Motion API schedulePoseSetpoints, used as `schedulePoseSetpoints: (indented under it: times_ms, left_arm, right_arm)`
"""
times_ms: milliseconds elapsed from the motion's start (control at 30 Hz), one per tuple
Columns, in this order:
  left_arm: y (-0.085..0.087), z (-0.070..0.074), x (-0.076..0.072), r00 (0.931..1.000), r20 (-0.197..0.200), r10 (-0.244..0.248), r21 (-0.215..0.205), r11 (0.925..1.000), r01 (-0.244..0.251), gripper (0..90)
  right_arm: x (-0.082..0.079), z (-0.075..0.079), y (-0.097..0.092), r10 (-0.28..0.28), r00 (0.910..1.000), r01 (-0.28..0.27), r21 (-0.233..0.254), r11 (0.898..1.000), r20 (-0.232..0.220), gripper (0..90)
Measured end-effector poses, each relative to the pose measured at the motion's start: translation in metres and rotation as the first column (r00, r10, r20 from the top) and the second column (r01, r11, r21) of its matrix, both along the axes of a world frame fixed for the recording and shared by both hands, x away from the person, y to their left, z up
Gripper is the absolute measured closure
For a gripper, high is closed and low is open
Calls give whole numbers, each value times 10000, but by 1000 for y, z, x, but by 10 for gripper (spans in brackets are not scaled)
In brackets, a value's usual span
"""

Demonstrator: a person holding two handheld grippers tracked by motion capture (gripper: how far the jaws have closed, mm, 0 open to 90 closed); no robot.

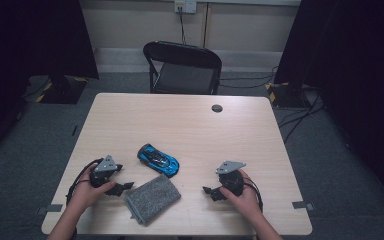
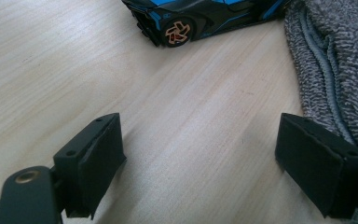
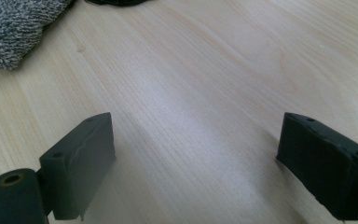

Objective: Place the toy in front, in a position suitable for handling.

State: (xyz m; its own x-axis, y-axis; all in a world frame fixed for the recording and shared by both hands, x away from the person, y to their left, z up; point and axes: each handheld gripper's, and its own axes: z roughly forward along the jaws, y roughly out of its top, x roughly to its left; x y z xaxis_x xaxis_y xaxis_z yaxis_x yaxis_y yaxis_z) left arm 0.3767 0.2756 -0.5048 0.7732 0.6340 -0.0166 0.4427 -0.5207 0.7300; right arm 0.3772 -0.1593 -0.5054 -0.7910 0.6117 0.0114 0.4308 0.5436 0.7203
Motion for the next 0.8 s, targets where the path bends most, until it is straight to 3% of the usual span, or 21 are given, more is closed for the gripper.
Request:
schedulePoseSetpoints:
  times_ms: [433,500,600,733,800]
  left_arm:
    - [0,0,1,10000,-37,-54,-25,10000,54,149]
    - [0,0,1,10000,-41,-58,-18,10000,58,149]
    - [0,0,1,10000,-39,-51,-13,10000,51,149]
    - [0,0,1,10000,-35,-56,-4,10000,56,149]
    - [0,0,1,10000,-30,-61,-6,10000,61,149]
  right_arm:
    - [1,4,1,-43,9999,42,-47,10000,-157,146]
    - [4,8,3,-39,9993,48,238,9997,-384,146]
    - [10,19,13,234,9996,-229,328,9992,-158,146]
    - [19,30,31,716,9972,-706,471,9964,-203,146]
    - [23,34,39,838,9965,-838,316,9960,-2,147]
